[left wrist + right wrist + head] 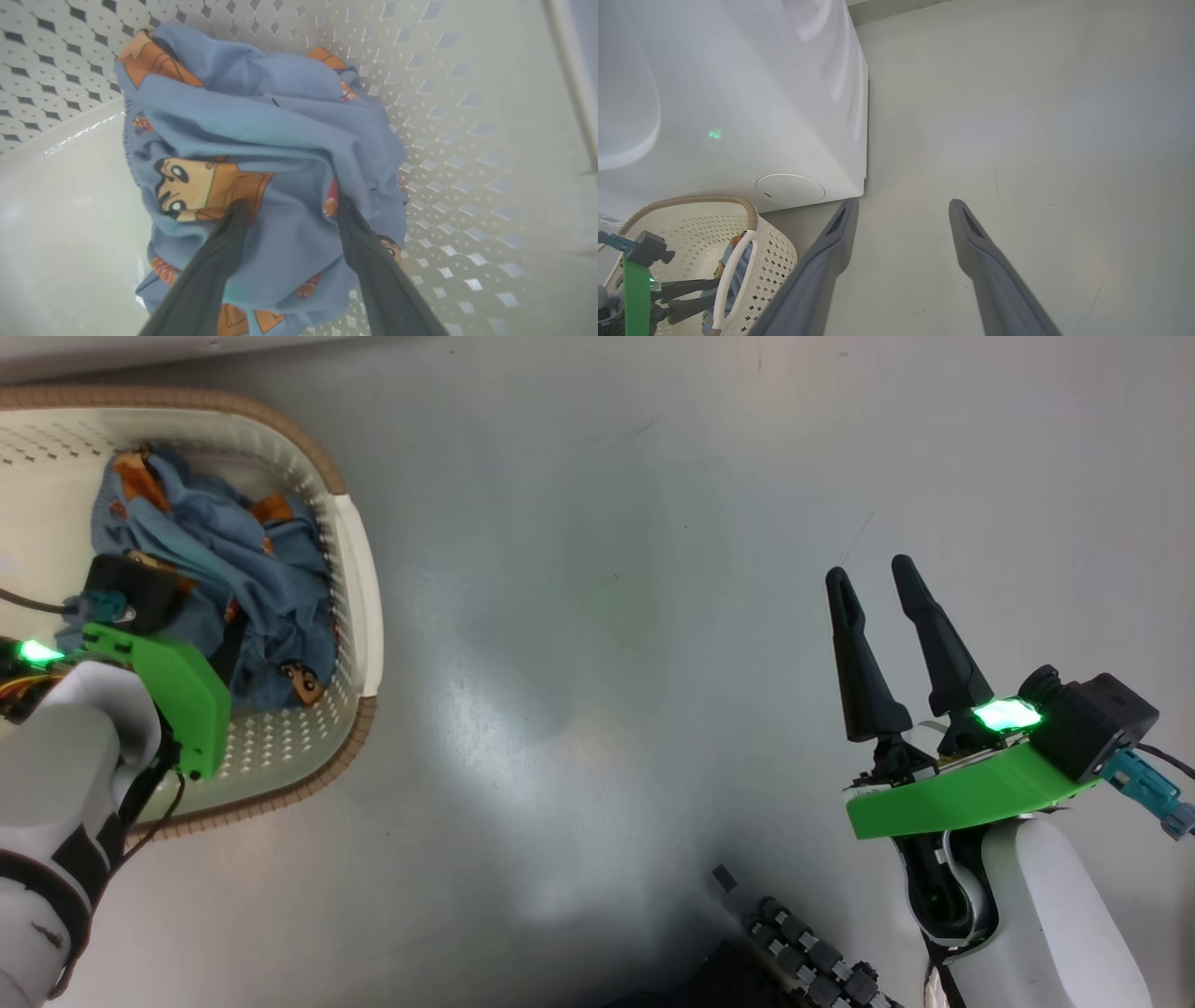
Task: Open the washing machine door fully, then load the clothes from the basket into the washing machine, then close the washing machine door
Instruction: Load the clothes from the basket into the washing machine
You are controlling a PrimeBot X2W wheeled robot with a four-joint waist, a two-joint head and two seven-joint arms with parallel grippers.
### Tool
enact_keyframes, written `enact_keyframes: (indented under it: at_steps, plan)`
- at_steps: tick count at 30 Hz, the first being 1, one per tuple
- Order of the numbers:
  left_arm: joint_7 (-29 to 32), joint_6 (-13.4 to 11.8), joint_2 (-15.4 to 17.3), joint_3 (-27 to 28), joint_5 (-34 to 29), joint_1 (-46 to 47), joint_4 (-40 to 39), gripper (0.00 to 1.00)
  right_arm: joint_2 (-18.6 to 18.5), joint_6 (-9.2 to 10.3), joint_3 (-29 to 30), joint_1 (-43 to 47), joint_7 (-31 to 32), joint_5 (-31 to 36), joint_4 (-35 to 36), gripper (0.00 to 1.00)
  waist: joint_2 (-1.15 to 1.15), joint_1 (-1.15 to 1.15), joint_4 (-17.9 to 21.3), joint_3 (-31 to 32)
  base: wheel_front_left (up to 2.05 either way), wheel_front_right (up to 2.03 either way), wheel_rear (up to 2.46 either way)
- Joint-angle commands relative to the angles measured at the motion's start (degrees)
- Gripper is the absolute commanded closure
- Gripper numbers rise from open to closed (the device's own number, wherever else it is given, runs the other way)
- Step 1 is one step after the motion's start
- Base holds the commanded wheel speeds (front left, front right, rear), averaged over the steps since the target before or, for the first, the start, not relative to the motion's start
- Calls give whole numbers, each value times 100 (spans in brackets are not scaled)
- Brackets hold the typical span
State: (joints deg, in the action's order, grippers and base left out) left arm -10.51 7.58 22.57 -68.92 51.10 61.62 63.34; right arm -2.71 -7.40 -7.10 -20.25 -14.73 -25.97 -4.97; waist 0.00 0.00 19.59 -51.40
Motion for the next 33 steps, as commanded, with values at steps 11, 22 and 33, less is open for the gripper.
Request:
enact_keyframes:
  at_steps: [11,22,33]
  plan:
    - [-28,-9,99,-241,447,146,46,100,-17,-9,-86,235,-27,-4,175,0,0,0,-37,78,0,0,0]
    - [-388,-9,-81,-16,1295,-53,-26,100,-17,-9,103,217,-27,100,115,0,0,0,-364,592,0,0,0]
    - [-447,-9,-96,1502,1212,-704,-764,100,-17,-9,339,396,-27,266,-72,0,0,0,-787,1569,0,0,0]
